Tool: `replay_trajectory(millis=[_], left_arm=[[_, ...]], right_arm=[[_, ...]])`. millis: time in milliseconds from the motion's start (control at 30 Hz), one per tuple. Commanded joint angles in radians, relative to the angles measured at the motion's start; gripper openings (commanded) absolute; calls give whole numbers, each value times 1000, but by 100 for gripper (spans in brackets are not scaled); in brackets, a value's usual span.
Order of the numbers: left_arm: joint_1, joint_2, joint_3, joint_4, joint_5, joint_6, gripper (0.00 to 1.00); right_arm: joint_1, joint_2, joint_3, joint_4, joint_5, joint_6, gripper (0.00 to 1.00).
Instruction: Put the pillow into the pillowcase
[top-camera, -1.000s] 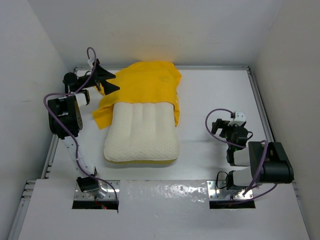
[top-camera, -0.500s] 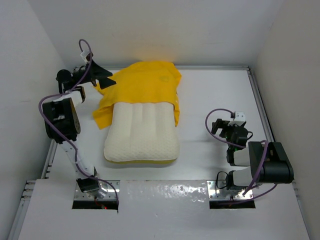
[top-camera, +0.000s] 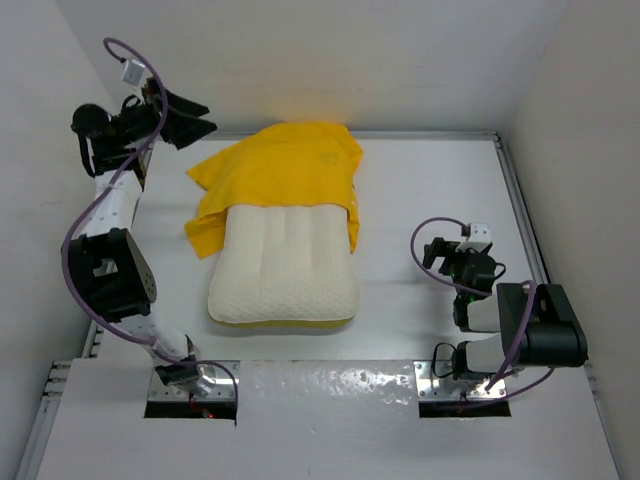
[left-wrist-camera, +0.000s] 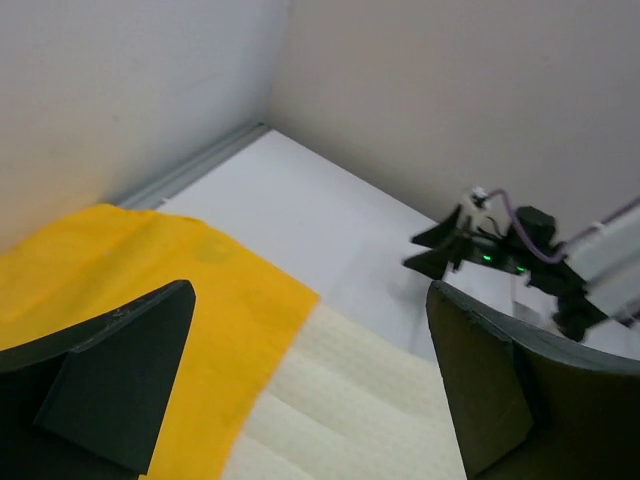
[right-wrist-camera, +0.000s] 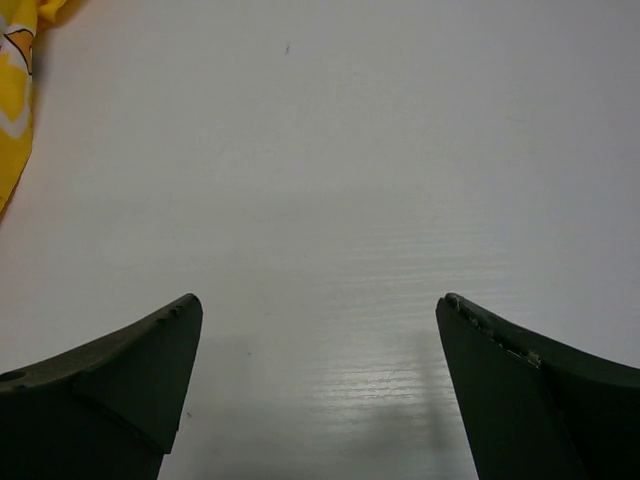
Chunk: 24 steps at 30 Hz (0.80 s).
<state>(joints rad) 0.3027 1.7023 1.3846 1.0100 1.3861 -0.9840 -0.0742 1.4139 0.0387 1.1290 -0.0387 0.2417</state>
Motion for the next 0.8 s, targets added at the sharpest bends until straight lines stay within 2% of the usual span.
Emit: replay_trajectory(millis=[0, 133, 167, 333, 367, 433, 467, 567, 600, 667, 767], left_arm=[[-30, -16, 175, -697, -171, 619, 100], [-30, -39, 215, -825, -249, 698, 100], [-36, -46, 228, -935, -295, 725, 100], [-75, -180, 209, -1151, -628, 878, 100], [-91, -228, 193, -1207, -786, 909, 100], [-158, -283, 162, -1238, -966, 933, 100], [-181, -352, 137, -1237, -1148, 938, 100], [-255, -479, -14, -1185, -1411, 907, 100], [-272, -577, -94, -1176, -1538, 903, 100], [-312, -674, -154, -1173, -1578, 913, 100], [-321, -873, -278, -1160, -1513, 918, 100]], right_arm=[[7, -7, -83, 68, -24, -7, 99], [7, -6, -82, 69, -26, -8, 99], [7, -6, -82, 69, -26, -8, 99], [7, -6, -82, 69, -26, -8, 99], [7, -6, -82, 68, -26, -8, 99], [7, -7, -82, 69, -26, -8, 99], [7, -6, -82, 69, -26, -8, 99], [7, -6, -82, 69, -27, -8, 99], [7, -7, -82, 68, -27, -10, 99], [7, -6, -82, 69, -27, -10, 99], [7, -6, -82, 68, -33, -12, 99]])
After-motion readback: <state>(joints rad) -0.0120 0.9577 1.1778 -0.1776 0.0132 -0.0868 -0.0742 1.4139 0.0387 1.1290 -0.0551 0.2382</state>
